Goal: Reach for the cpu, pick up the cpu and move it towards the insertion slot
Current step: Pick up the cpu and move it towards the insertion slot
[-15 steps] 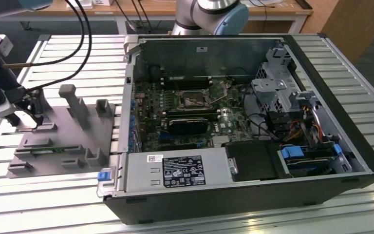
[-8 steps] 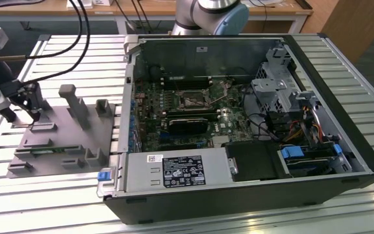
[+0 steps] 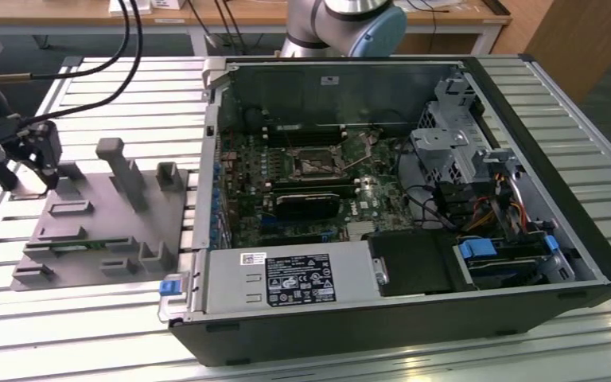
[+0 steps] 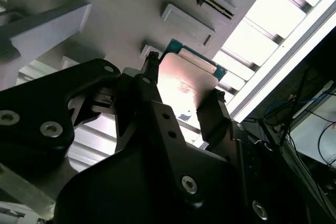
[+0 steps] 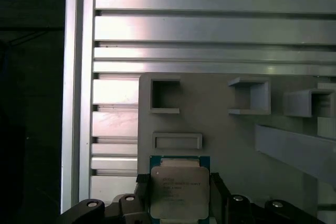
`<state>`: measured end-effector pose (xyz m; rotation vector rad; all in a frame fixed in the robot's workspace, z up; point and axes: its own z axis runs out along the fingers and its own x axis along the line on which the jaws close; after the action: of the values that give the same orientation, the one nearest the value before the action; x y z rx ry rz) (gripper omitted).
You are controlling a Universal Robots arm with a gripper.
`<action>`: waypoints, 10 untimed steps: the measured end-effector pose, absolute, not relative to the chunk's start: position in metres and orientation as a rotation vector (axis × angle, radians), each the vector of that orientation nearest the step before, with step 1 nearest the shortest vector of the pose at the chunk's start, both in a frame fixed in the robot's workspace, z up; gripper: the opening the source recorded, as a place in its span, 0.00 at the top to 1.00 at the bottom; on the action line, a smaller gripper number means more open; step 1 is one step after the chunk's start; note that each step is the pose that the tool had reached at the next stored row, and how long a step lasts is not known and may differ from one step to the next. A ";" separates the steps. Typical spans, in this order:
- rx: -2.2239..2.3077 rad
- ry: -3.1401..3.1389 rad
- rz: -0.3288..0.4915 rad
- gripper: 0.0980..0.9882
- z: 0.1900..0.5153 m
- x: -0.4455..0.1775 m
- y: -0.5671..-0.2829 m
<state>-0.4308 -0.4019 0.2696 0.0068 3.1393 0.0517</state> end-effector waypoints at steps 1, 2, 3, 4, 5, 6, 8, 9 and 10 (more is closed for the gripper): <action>0.007 3.139 0.052 0.50 0.272 -0.431 -0.402; 0.007 3.139 0.052 0.50 0.274 -0.431 -0.402; 0.007 3.139 0.052 0.50 0.277 -0.431 -0.402; 0.007 3.139 0.052 0.50 0.280 -0.431 -0.402; 0.007 3.139 0.052 0.50 0.282 -0.431 -0.402; 0.007 3.139 0.052 0.50 0.285 -0.431 -0.402; 0.007 3.139 0.052 0.50 0.291 -0.431 -0.402; 0.007 3.139 0.052 0.50 0.293 -0.431 -0.402; 0.007 3.139 0.052 0.50 0.295 -0.431 -0.402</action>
<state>-0.4308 -0.4019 0.2954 0.0068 3.1392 0.0520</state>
